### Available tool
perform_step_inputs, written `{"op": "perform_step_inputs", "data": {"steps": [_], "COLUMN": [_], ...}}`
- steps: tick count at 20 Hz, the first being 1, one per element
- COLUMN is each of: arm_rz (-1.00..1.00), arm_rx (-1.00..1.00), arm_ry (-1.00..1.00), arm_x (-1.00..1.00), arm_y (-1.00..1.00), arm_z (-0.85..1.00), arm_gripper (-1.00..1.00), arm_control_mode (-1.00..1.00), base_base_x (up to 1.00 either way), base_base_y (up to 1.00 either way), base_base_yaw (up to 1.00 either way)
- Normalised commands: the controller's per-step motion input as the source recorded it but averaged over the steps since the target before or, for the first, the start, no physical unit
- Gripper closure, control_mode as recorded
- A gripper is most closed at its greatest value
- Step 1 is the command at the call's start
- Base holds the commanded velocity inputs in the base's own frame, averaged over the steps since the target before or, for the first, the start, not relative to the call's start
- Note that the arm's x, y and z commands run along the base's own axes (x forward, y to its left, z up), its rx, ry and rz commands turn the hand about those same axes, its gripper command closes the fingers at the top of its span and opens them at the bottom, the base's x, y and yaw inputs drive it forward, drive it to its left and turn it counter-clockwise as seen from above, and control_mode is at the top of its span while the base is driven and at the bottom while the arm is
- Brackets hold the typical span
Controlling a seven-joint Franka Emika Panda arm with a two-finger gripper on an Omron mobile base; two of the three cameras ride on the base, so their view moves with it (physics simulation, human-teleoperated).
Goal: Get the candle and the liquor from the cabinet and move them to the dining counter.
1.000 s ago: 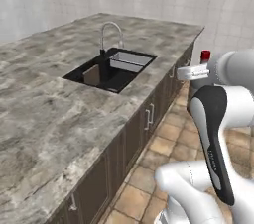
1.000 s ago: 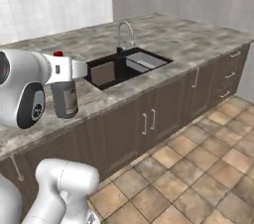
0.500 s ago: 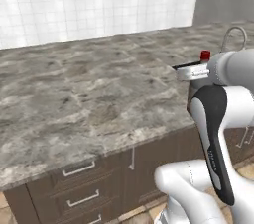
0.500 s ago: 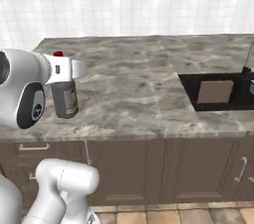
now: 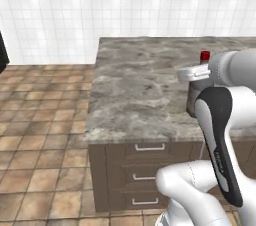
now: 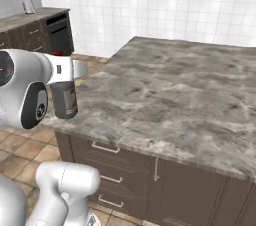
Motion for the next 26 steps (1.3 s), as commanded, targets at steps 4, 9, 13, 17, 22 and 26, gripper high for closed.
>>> {"op": "perform_step_inputs", "data": {"steps": [4, 9, 13, 17, 22, 26], "arm_rz": [0.00, 0.00, 0.00, 0.00, 0.00, 0.00], "arm_rx": [0.00, 0.00, 0.00, 0.00, 0.00, 0.00], "arm_ry": [0.00, 0.00, 0.00, 0.00, 0.00, 0.00], "arm_x": [0.00, 0.00, 0.00, 0.00, 0.00, 0.00], "arm_y": [0.00, 0.00, 0.00, 0.00, 0.00, 0.00], "arm_z": [0.00, 0.00, 0.00, 0.00, 0.00, 0.00], "arm_gripper": [1.00, 1.00, 1.00, 1.00, 1.00, 1.00], "arm_control_mode": [1.00, 1.00, 1.00, 1.00, 1.00, 1.00], "base_base_x": [0.30, 0.12, 0.16, 0.26, 0.68, 1.00], "base_base_y": [1.00, 1.00, 1.00, 1.00, 1.00, 1.00], "base_base_yaw": [-0.05, -0.01, 0.00, 0.00, 0.00, 0.00]}}
